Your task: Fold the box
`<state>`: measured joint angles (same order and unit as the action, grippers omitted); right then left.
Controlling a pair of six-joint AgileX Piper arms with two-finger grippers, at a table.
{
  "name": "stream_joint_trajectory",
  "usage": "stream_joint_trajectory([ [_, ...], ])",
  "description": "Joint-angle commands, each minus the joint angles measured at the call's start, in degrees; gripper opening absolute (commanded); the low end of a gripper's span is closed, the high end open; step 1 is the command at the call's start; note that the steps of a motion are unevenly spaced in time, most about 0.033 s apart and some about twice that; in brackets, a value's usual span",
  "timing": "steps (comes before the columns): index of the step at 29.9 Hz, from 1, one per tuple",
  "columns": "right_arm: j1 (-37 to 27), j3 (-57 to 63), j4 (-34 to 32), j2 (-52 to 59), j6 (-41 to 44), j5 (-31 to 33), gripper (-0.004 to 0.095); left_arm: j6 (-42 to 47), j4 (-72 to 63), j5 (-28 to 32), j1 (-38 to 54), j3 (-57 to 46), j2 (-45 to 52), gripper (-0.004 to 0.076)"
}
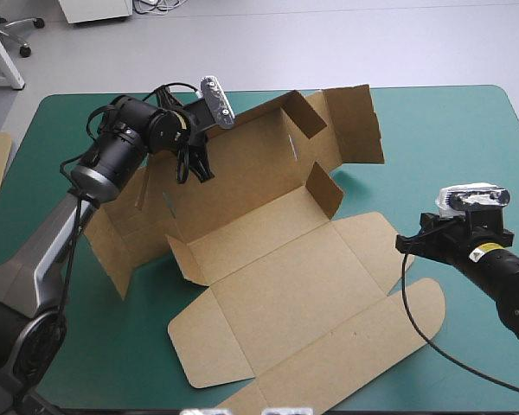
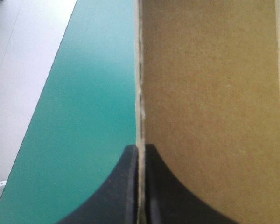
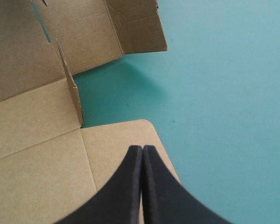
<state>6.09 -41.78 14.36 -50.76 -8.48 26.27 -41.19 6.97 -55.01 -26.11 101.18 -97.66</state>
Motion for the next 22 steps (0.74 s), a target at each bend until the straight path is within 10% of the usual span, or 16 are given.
stream_joint_trajectory([
  [1,-0.5,-2.09,0.61,0.34,0.23,-3.47,-0.0034,1.22,-0.56,3.5,-1.76,2.26,5.19,-0.0014],
  [22,-0.5,-2.09,2.22,0.34,-0.49,-3.04,-0.0033,9.57,18.62,20.44,-14.46,-23.09,19.36,-0.0014],
])
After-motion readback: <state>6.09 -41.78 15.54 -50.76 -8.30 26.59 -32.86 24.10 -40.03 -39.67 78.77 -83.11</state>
